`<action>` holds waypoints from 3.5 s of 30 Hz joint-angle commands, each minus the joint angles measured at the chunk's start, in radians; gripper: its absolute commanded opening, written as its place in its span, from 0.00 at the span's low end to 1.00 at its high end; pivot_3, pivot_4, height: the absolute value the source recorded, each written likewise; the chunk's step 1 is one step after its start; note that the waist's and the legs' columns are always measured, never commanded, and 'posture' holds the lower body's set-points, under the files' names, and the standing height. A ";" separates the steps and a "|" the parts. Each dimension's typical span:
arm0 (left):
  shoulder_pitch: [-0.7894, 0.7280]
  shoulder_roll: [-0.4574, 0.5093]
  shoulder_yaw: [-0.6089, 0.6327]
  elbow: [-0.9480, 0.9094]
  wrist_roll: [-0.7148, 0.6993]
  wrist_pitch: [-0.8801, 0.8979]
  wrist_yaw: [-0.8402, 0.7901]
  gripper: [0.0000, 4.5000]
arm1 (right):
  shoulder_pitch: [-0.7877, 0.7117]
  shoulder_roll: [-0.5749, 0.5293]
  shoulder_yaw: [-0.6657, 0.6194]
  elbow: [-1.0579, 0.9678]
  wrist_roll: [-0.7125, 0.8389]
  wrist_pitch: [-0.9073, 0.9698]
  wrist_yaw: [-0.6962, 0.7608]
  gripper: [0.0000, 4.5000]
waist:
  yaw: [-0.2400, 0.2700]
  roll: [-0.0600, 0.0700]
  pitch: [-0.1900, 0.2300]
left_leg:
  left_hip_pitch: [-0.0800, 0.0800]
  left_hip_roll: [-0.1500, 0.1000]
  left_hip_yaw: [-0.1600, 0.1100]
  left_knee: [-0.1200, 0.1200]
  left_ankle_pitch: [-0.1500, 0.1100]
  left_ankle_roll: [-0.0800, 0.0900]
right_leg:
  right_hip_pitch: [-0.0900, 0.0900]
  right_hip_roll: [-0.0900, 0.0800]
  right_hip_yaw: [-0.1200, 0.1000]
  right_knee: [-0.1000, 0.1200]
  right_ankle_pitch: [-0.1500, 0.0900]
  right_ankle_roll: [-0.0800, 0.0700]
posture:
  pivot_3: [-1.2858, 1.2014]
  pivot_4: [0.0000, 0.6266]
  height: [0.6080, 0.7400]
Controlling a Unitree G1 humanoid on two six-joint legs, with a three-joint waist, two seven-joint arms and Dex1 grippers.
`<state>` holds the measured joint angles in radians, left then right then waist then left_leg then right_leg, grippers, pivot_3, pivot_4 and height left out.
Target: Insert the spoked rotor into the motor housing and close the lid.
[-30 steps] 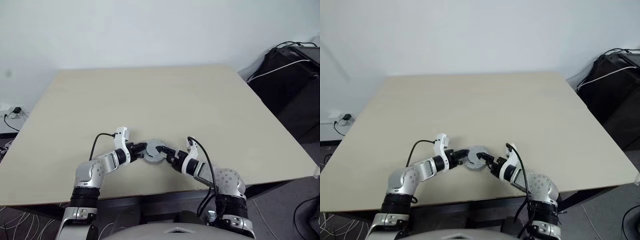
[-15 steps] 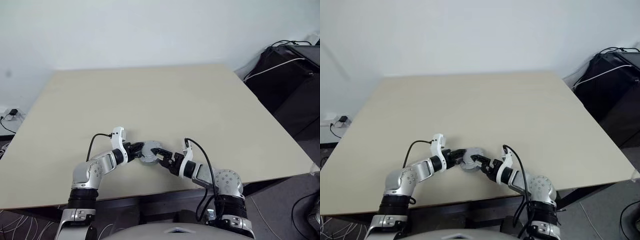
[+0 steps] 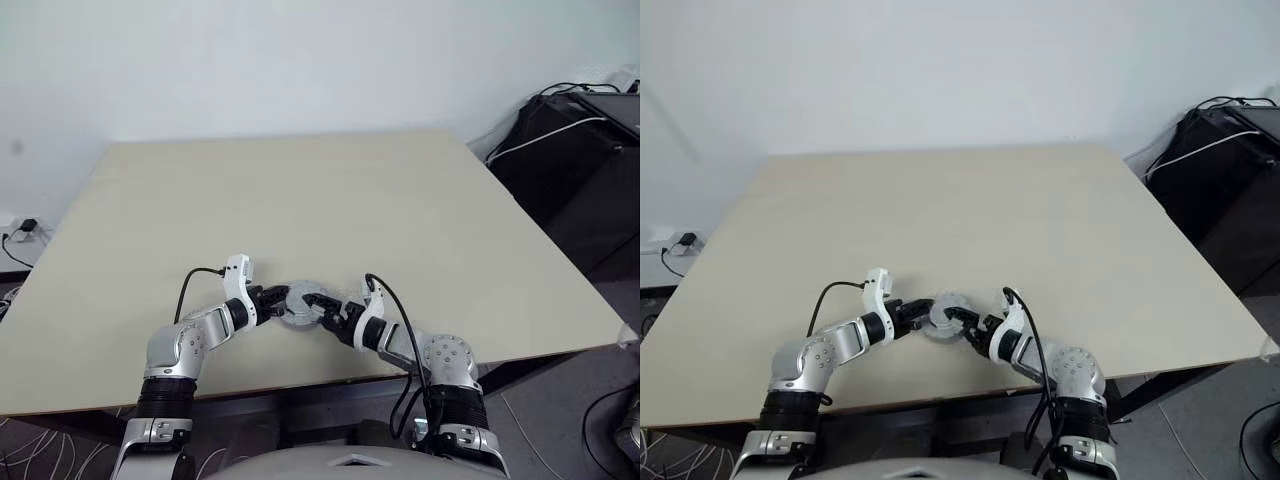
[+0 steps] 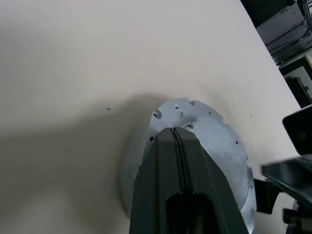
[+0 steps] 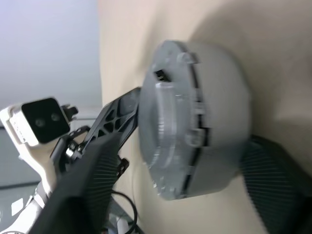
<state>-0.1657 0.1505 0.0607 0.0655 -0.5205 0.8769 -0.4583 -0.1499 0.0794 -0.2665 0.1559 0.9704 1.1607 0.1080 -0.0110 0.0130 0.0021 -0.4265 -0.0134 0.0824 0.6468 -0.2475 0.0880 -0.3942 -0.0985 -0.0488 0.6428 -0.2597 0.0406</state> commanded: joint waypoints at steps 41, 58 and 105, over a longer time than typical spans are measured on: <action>0.120 -0.089 0.149 -0.214 -0.128 -0.102 0.035 0.00 | 0.043 0.058 -0.030 -0.115 0.073 0.022 -0.008 0.27 | -0.003 0.001 0.001 | -0.003 0.001 0.000 0.000 0.000 0.000 | -0.003 0.001 0.002 0.000 0.000 0.000 | 0.52 0.00 1.00; 0.462 -0.224 0.237 -0.331 -0.487 -0.067 0.067 0.42 | 0.026 0.081 -0.064 -0.141 0.238 -0.071 -0.065 0.27 | -0.003 0.002 0.008 | -0.004 0.001 0.001 0.000 -0.001 0.001 | -0.004 0.002 0.002 -0.001 0.000 0.000 | 0.52 0.00 1.00; 0.509 -0.266 0.101 -0.289 -0.794 -0.221 0.158 0.53 | 0.073 -0.014 0.115 -0.211 0.462 0.021 -0.143 0.27 | -0.002 0.000 0.012 | -0.004 0.002 0.001 0.003 0.000 0.002 | -0.003 0.003 0.001 -0.001 0.000 0.000 | 0.52 0.00 1.00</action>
<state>0.3426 -0.0675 0.1663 -0.1782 -1.3189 0.6699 -0.3058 -0.0541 0.0624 -0.1429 -0.0192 1.3998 1.2040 -0.0497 -0.0125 0.0127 0.0139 -0.4309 -0.0118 0.0834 0.6502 -0.2479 0.0904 -0.3970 -0.0950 -0.0477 0.6420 -0.2600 0.0403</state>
